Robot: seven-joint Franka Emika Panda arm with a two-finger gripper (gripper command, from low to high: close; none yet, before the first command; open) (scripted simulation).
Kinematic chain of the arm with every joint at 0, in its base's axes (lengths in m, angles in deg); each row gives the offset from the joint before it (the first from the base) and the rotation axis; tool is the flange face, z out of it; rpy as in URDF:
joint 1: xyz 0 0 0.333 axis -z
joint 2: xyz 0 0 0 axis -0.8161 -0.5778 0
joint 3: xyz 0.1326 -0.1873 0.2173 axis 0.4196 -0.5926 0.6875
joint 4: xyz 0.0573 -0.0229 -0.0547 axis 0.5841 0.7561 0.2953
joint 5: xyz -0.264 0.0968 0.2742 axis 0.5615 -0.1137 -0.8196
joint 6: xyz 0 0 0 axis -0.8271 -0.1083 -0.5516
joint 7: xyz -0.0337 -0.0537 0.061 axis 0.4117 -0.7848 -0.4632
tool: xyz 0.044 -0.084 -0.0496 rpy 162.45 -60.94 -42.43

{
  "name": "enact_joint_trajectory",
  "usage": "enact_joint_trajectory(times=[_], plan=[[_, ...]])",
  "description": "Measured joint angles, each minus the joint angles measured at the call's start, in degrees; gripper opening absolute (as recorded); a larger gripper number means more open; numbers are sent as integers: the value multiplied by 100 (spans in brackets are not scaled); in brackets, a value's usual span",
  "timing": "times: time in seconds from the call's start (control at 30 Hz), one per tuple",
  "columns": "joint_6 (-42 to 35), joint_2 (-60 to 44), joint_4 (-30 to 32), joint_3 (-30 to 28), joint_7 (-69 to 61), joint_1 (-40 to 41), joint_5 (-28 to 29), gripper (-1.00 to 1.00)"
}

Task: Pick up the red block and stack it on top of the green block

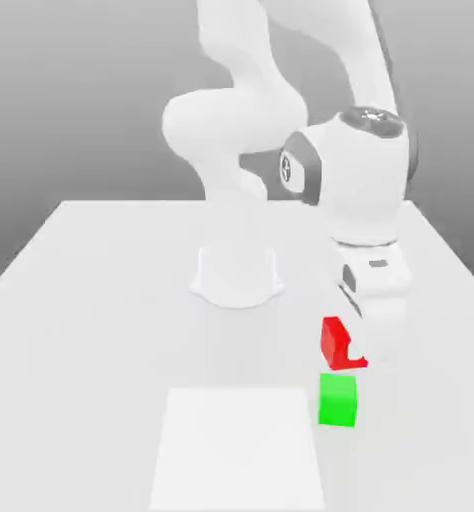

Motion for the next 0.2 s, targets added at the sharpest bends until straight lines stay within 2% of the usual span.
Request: enact_joint_trajectory(times=[0.1, 0.13, 0.2], plan=[[443, -454, -6, -20, 27, -1, 40, -100], [567, -580, -5, -34, 50, -1, 70, 100], [567, -580, -5, -34, 50, -1, 70, 100]])
